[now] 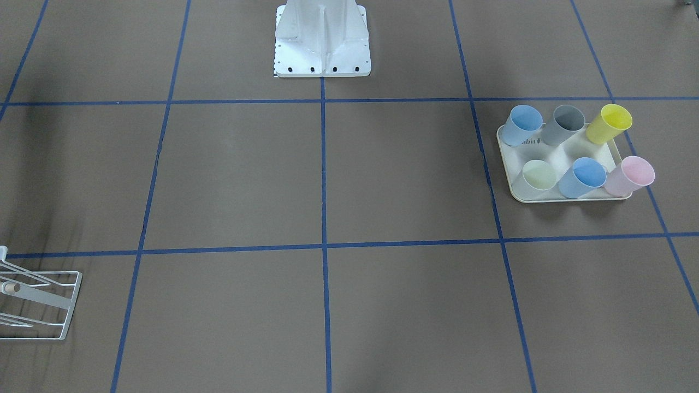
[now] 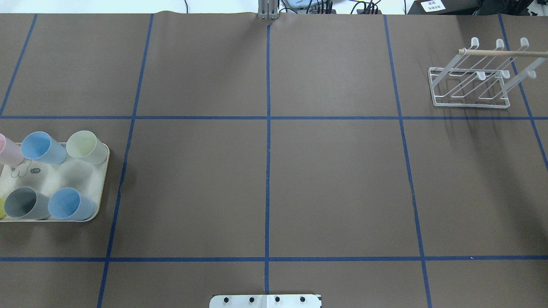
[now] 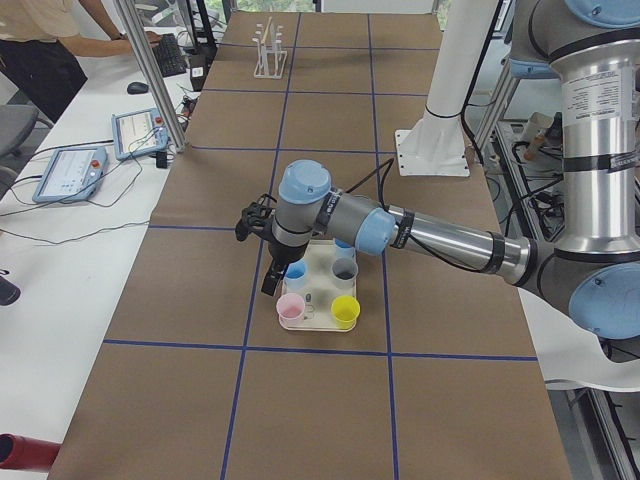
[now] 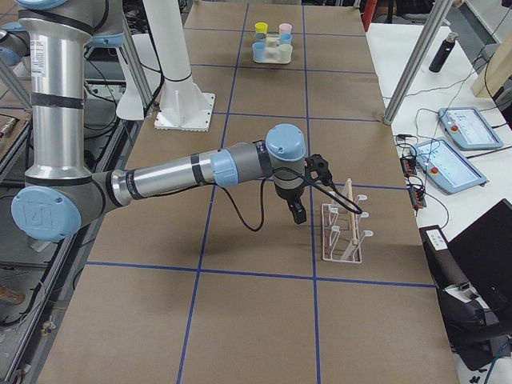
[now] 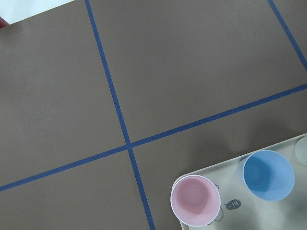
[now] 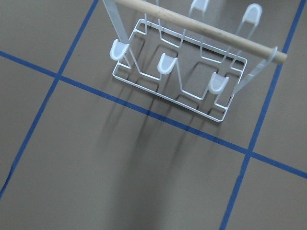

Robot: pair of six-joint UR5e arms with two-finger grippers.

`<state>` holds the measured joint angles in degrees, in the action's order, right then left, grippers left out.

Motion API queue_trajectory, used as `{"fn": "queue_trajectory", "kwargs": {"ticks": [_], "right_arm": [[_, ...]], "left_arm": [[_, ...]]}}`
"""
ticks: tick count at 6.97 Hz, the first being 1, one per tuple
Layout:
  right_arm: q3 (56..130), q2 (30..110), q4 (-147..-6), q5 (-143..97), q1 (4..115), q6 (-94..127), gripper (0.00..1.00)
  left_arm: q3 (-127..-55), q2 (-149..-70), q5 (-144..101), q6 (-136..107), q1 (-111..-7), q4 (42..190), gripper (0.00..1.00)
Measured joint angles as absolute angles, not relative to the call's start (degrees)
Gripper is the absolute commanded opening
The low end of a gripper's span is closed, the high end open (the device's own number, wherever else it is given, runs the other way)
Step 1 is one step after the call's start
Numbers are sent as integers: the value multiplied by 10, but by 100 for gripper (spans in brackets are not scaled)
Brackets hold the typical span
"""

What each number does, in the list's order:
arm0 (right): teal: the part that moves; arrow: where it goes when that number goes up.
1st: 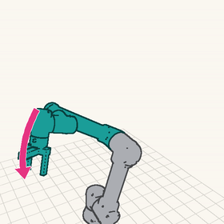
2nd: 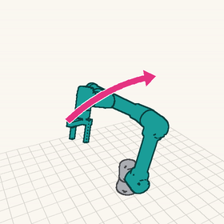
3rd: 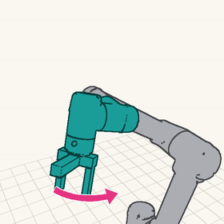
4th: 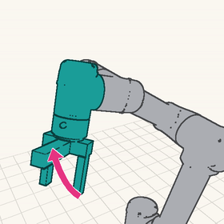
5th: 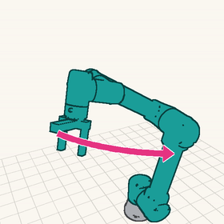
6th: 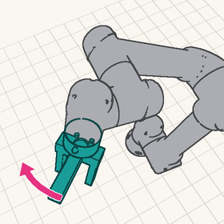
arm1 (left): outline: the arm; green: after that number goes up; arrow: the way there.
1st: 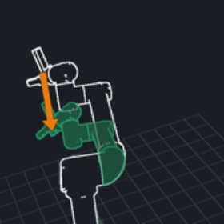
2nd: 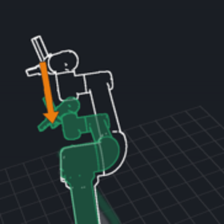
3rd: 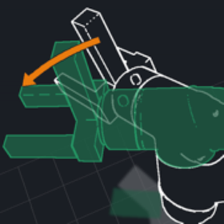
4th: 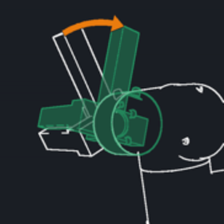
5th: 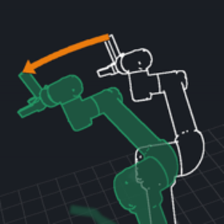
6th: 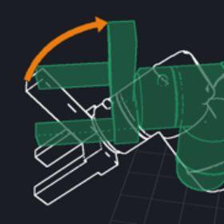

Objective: Transfer IKEA cup to right arm and place on rack

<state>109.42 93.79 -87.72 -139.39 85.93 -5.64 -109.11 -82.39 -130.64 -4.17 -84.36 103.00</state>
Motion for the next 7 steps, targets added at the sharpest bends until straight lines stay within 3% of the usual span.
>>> {"fn": "queue_trajectory", "kwargs": {"ticks": [3, 5, 6, 7], "right_arm": [[1094, 939, -836, -1398, 839, -10, 100], [1094, 939, -833, -1398, 838, -7, 100], [1094, 939, -832, -1397, 838, -7, 100], [1094, 939, -832, -1397, 838, -8, 100]], "left_arm": [[-953, -825, -1301, -125, -782, 1228, 100], [-910, -825, -1298, -141, -753, 1286, 100], [-900, -826, -1291, -143, -738, 1295, 97], [-896, -828, -1278, -144, -725, 1298, 83]]}}
